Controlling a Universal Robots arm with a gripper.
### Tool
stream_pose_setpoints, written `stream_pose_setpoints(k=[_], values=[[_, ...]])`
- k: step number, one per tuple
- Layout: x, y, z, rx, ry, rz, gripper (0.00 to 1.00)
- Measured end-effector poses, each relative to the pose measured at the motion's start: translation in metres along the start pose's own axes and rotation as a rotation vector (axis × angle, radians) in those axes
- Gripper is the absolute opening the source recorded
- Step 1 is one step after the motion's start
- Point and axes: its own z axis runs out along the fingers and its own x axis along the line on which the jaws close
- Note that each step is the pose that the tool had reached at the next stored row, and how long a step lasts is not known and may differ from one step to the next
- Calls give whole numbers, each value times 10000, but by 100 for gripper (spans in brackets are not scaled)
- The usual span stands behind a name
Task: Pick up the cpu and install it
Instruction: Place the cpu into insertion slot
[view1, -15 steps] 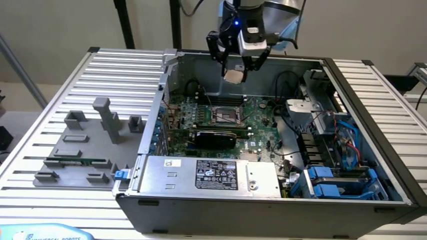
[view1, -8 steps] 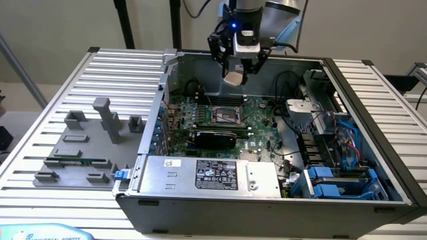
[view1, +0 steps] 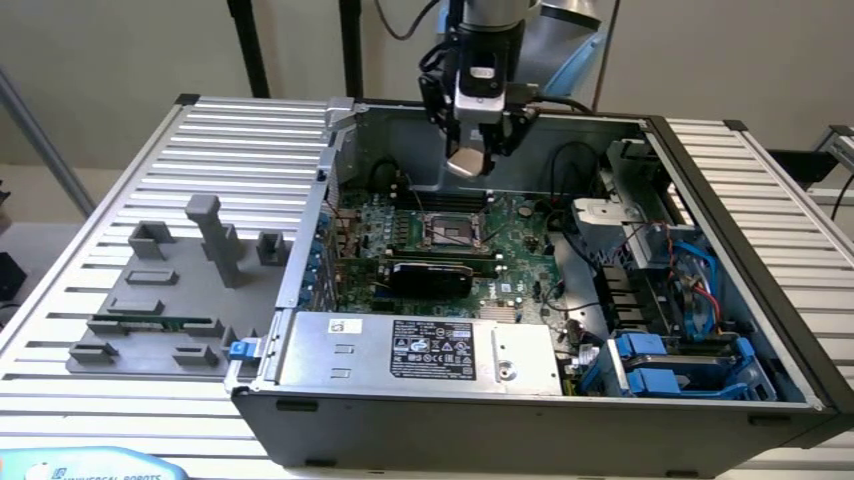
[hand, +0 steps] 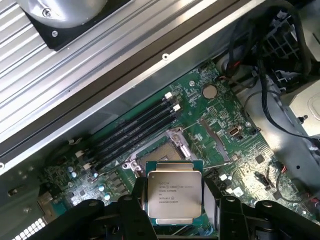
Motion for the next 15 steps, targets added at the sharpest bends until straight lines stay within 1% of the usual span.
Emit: stream_pose_setpoints(k=[15], values=[[1,-10,118,32,-203,2718,55]])
